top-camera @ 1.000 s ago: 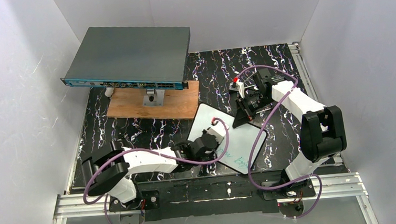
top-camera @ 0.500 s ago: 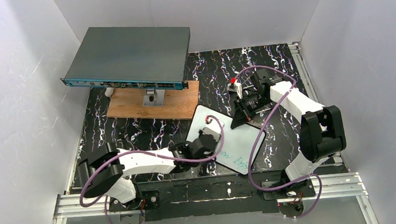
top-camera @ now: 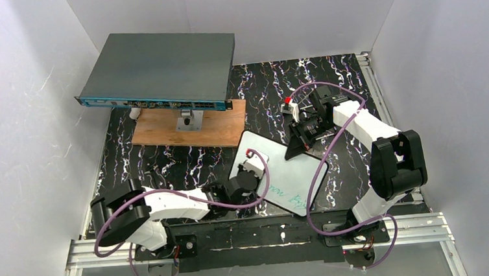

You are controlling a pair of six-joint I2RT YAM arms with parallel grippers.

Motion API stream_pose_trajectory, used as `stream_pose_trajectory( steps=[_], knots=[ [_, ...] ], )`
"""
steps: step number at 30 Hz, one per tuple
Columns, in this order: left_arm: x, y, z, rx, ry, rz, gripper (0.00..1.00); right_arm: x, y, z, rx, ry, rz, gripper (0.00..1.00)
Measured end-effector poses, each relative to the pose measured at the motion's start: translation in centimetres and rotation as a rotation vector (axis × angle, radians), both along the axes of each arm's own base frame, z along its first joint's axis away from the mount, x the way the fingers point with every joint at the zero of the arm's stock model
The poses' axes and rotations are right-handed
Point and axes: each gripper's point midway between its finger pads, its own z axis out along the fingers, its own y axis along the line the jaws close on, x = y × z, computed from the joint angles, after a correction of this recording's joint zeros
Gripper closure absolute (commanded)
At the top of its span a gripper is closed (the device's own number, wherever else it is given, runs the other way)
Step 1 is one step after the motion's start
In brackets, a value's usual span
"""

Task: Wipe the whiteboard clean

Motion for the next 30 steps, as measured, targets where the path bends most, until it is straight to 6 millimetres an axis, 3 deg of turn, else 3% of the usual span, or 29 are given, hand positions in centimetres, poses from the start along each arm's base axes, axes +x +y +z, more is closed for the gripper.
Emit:
stream_pose_trajectory(
  steps=[6,9,16,23,26,30],
  knots=[
    [-1.3,-3.1,0.1,0.022,-0.041,-0.07,1.0,0.8,0.2,-0.1,0.008,-0.022,-0.016,0.99],
    [-1.1,-3.7,0.3,0.028,-0.065,-0.031,1.0,1.1,0.4,0.1,0.024,-0.035,-0.019,0.99],
    [0.7,-2.2,0.5,-0.048,-0.066,0.144,1.0,1.8,0.8,0.4,0.041,-0.039,-0.04,0.99],
    [3.4,2.7,0.8,-0.107,-0.056,0.358,1.0,1.7,1.0,0.5,0.047,-0.027,-0.043,0.99],
    [3.2,3.1,0.5,-0.113,-0.055,0.342,1.0,1.5,1.1,0.6,0.047,-0.023,-0.04,0.99],
    [2.6,1.9,0.3,-0.104,-0.064,0.222,1.0,1.5,1.0,0.5,0.042,-0.021,-0.042,0.99]
  ],
)
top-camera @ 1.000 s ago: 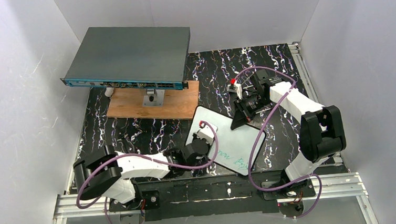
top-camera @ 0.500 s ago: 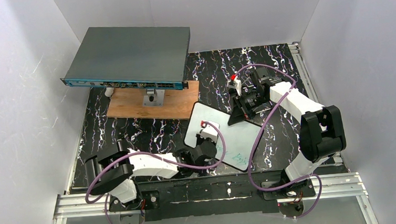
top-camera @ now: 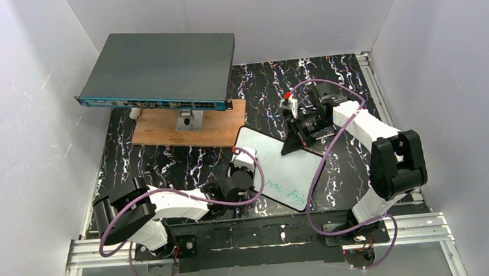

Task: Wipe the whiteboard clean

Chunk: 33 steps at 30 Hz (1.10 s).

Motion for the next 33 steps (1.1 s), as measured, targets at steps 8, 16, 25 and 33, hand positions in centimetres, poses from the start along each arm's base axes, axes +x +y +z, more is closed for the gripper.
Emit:
stream_pose_trajectory(
  steps=[8,16,25,33],
  knots=[
    [-4.0,-7.9,0.3,0.068,-0.046,-0.352,1.0,0.3,-0.4,-0.2,-0.007,-0.013,-0.008,0.99],
    [-6.1,-11.3,0.3,0.071,-0.029,-0.446,1.0,0.3,-0.3,-0.1,-0.003,-0.016,-0.004,0.99],
    [-3.6,-5.8,-0.5,0.149,-0.008,-0.206,1.0,0.3,-0.3,-0.1,0.0,-0.013,-0.003,0.99],
    [-3.3,-4.6,-0.7,0.161,-0.017,-0.183,1.0,0.2,-0.2,0.0,0.004,-0.011,-0.001,0.99]
  ],
)
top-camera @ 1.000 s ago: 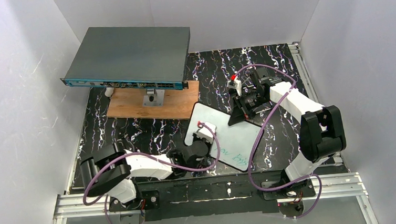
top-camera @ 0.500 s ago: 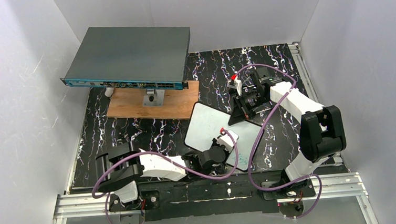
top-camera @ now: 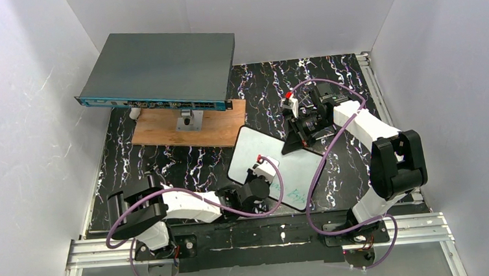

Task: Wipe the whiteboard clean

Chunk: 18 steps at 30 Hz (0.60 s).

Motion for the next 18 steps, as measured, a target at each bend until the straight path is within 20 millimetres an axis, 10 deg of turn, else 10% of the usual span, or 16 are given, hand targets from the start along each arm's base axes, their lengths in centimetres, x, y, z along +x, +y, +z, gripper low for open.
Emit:
stream_pose_trajectory(
  steps=[18],
  knots=[
    [-2.4,-4.0,-0.3,0.038,-0.044,-0.148,1.0,0.3,-0.3,0.0,0.0,-0.016,-0.003,0.99]
  ],
)
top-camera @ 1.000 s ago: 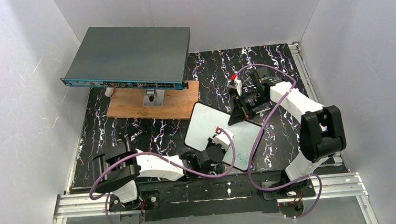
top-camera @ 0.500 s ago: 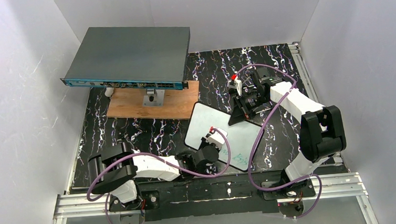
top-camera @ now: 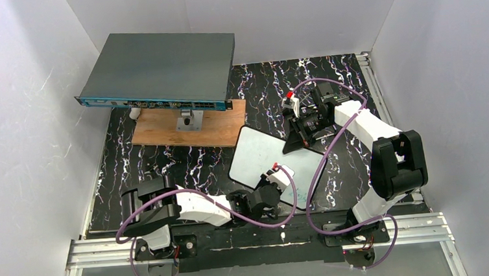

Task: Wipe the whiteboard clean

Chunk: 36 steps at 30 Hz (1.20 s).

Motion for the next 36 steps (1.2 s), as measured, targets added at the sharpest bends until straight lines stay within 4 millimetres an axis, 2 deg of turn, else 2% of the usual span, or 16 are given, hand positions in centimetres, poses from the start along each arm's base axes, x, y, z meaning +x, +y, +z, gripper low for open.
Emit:
stream_pose_trajectory(
  steps=[6,9,12,15,17,20,23,28,31,33,36],
  knots=[
    [0.3,0.9,0.0,0.001,-0.026,0.017,1.0,-0.2,0.2,0.2,0.014,0.008,0.008,0.99],
    [0.6,3.2,-0.4,0.006,-0.025,0.053,1.0,-0.5,0.5,0.3,0.017,0.01,0.02,0.99],
    [1.9,6.5,-0.5,-0.001,-0.024,0.128,1.0,-0.6,0.6,0.3,0.02,0.012,0.024,0.99],
    [2.7,8.2,-0.3,-0.013,-0.032,0.171,1.0,-0.7,0.6,0.3,0.025,0.013,0.028,0.99],
    [2.6,8.2,-0.2,-0.019,-0.031,0.164,1.0,-0.9,0.7,0.3,0.027,0.015,0.031,0.99],
    [2.2,7.6,-0.3,-0.032,-0.017,0.129,1.0,-1.0,0.6,0.2,0.024,0.021,0.032,0.99],
    [1.1,5.9,-0.4,-0.036,0.0,0.066,1.0,-1.1,0.6,0.1,0.022,0.025,0.032,0.99],
    [-1.5,0.5,-0.5,-0.035,0.021,-0.077,1.0,-1.0,0.5,0.1,0.021,0.023,0.027,0.99],
    [-2.9,-1.9,-0.6,-0.037,0.037,-0.148,1.0,-1.0,0.5,0.1,0.021,0.022,0.028,0.99],
    [-3.4,-2.4,-0.8,-0.033,0.04,-0.166,1.0,-1.0,0.5,0.1,0.021,0.022,0.028,0.99],
    [-2.9,-2.0,-0.7,-0.031,0.028,-0.133,1.0,-0.9,0.5,0.1,0.022,0.02,0.028,0.99]
  ],
)
